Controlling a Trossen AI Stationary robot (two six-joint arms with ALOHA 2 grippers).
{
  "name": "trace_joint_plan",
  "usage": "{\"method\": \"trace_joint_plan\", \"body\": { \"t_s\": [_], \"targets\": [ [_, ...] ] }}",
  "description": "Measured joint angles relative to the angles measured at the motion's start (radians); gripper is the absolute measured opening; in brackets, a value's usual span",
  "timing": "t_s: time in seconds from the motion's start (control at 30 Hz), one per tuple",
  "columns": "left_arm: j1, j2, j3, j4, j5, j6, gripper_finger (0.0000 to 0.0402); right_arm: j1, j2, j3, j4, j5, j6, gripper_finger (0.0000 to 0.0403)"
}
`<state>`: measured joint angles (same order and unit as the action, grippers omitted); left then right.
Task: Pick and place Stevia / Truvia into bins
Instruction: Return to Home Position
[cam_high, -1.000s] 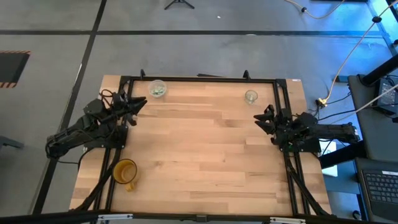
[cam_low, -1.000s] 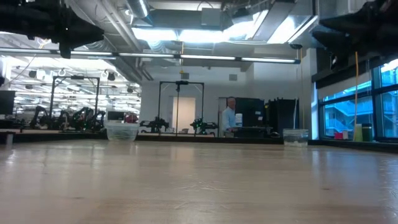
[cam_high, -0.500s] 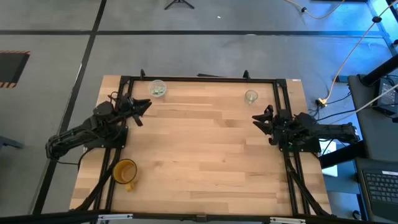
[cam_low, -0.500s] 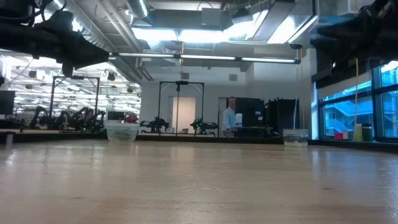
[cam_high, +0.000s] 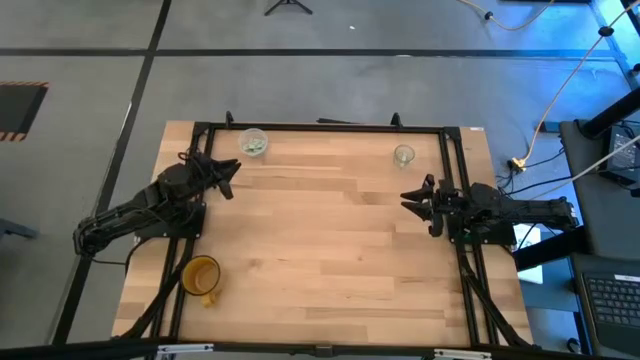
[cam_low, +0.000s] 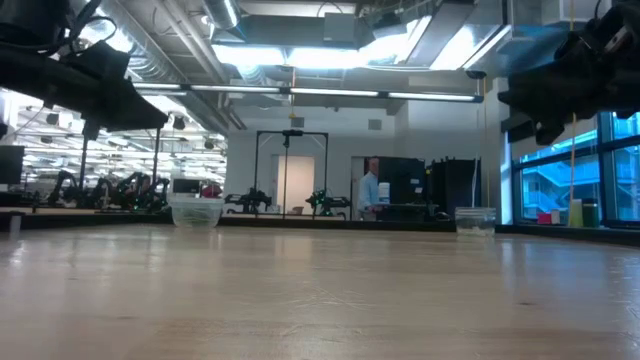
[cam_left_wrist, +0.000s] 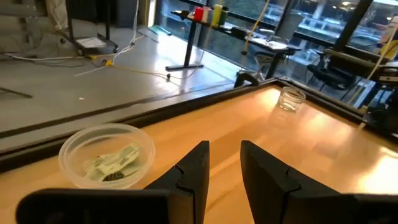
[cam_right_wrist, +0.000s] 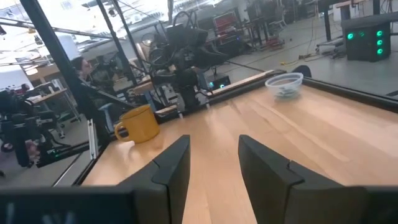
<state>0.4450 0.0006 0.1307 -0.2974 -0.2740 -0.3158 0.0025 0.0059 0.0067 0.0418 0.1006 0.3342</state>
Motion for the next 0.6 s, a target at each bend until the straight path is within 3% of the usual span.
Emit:
{"method": "trace_joint_plan", "body": {
  "t_s": [0.6],
  "targets": [
    [0.000,0.000,0.000,0.001,0.005,0.022,0.0086,0.000,0.000,0.000,0.000,0.000,-0.002,0.0140]
  ]
}}
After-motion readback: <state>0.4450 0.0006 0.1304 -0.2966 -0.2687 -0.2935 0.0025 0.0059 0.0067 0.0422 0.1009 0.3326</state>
